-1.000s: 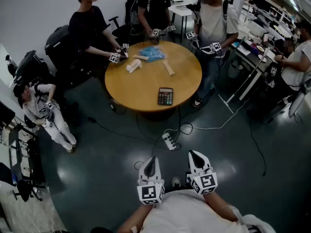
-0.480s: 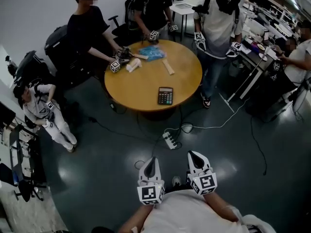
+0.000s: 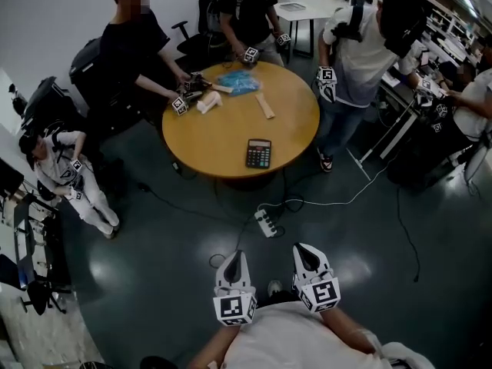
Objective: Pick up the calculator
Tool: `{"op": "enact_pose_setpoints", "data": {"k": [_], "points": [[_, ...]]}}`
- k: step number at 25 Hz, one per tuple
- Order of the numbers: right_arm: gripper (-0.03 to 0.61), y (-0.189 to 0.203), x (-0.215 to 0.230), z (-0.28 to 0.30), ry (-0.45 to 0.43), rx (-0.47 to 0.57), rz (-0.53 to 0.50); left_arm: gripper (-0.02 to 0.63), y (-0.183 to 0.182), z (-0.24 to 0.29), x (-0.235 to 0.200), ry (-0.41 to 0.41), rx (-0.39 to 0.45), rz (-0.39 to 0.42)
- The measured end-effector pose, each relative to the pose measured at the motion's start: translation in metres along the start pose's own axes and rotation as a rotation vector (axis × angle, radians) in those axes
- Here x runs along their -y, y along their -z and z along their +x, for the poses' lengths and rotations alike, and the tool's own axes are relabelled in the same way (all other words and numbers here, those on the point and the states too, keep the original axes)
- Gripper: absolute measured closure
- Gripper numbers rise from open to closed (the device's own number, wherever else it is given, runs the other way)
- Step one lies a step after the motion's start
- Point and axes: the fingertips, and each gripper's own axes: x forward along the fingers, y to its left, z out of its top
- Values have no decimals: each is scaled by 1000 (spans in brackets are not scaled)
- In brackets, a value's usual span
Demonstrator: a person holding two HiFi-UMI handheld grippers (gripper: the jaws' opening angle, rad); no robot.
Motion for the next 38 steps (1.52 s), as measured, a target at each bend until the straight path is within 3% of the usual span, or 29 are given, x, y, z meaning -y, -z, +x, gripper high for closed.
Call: {"op": "enact_pose_setpoints", "data": {"k": [4, 9, 13, 23, 28, 38], "points": [[565, 1, 8, 10, -39, 3, -13, 607, 1, 10, 0, -24, -5, 2], [565, -12, 17, 45, -50, -27, 8, 607, -25, 34, -15, -14, -3, -13], [565, 0, 29, 98, -43, -20, -3, 607, -15, 84, -44, -1, 5, -13], [565, 1, 69, 222, 49, -28, -17, 607, -46, 205, -101, 153, 33, -6], [565, 4, 104, 273, 76, -57, -9, 607, -58, 251, -118, 187, 11, -26], [565, 47, 140, 341, -2, -125, 59, 607, -55, 277, -121, 251, -15, -89]]}}
